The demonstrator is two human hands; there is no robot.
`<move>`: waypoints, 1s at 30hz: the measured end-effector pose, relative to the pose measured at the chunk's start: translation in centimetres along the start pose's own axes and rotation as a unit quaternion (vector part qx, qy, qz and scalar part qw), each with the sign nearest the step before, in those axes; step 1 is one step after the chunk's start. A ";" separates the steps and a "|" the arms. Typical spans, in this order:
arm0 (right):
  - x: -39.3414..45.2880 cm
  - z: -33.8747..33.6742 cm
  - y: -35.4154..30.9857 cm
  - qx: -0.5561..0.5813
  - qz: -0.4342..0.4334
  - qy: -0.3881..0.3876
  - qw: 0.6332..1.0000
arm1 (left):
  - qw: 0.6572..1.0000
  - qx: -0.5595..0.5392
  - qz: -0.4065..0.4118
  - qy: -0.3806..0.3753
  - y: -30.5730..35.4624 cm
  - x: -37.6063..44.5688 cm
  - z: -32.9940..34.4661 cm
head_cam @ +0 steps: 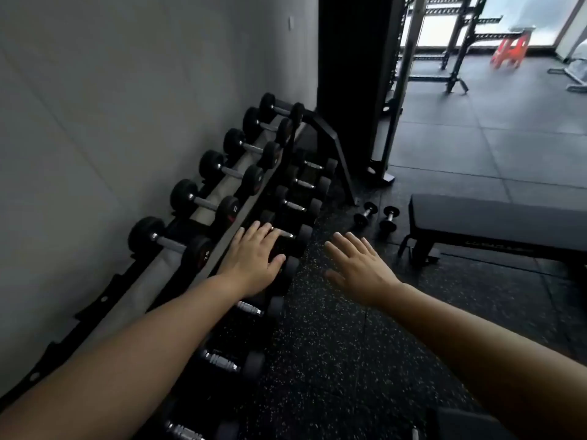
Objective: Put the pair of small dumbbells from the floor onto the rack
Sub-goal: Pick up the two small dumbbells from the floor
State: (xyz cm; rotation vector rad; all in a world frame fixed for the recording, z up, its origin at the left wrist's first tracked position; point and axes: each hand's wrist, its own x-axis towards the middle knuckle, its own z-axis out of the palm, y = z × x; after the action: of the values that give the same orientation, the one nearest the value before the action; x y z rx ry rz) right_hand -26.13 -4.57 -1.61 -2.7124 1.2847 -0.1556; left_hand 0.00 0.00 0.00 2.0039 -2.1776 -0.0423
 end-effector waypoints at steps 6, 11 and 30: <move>2.8 2.1 5.3 -0.005 0.069 -0.027 0.997 | 0.998 -0.013 0.053 -0.038 -0.2 8.2 4.3; 7.4 2.4 9.6 -0.012 0.126 -0.028 0.992 | 0.993 -0.019 0.106 -0.059 -0.8 16.7 6.9; 21.5 6.8 29.7 0.032 0.268 -0.076 0.960 | 0.966 -0.064 0.153 -0.197 1.2 43.3 19.2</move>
State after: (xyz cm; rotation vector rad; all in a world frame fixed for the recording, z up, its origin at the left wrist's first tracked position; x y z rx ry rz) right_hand -34.09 -39.30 -12.55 -2.1707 1.8600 0.0679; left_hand -7.29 -44.75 -13.78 1.6784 -2.6215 -0.5694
